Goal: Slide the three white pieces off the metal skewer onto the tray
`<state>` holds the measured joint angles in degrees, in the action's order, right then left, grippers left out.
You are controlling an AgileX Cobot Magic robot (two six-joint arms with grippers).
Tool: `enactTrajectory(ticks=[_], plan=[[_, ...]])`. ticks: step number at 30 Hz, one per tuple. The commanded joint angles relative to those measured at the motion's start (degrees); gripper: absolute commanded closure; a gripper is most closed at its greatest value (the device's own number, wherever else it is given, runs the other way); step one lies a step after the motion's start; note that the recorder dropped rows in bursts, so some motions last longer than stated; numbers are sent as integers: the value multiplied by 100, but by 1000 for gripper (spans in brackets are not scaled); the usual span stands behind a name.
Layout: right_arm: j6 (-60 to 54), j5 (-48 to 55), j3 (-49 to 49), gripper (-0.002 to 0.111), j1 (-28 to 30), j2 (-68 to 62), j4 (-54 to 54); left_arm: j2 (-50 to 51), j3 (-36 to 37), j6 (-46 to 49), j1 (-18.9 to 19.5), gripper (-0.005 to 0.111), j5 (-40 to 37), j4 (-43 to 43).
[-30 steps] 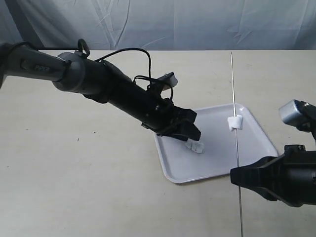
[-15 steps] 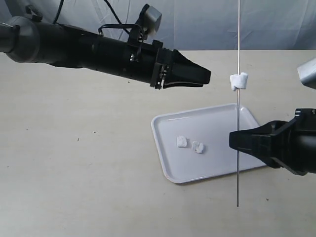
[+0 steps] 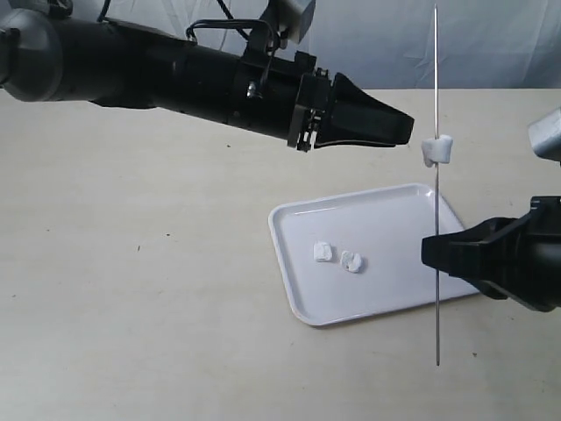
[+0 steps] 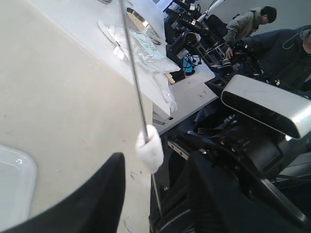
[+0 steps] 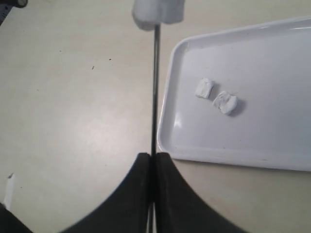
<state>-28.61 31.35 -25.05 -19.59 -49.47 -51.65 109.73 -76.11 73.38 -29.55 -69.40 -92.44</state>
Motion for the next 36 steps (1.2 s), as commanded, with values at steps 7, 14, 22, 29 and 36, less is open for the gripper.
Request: enactTrajectory(ticks=[7, 14, 22, 29, 36], plan=[[27, -68, -41, 109, 24, -6, -172, -105, 12, 33, -248, 71, -56, 95], [16, 42, -41, 109, 24, -6, -279, -83, 12, 97, -257, 71, -56, 60], [16, 135, -41, 109, 24, -6, -367, 92, 12, 97, -257, 71, -56, 12], [-287, 182, -41, 109, 24, -6, -716, 168, 12, 255, -257, 71, -56, -285], [-287, 193, -41, 109, 24, -6, -750, 201, 12, 331, -257, 71, -56, -369]])
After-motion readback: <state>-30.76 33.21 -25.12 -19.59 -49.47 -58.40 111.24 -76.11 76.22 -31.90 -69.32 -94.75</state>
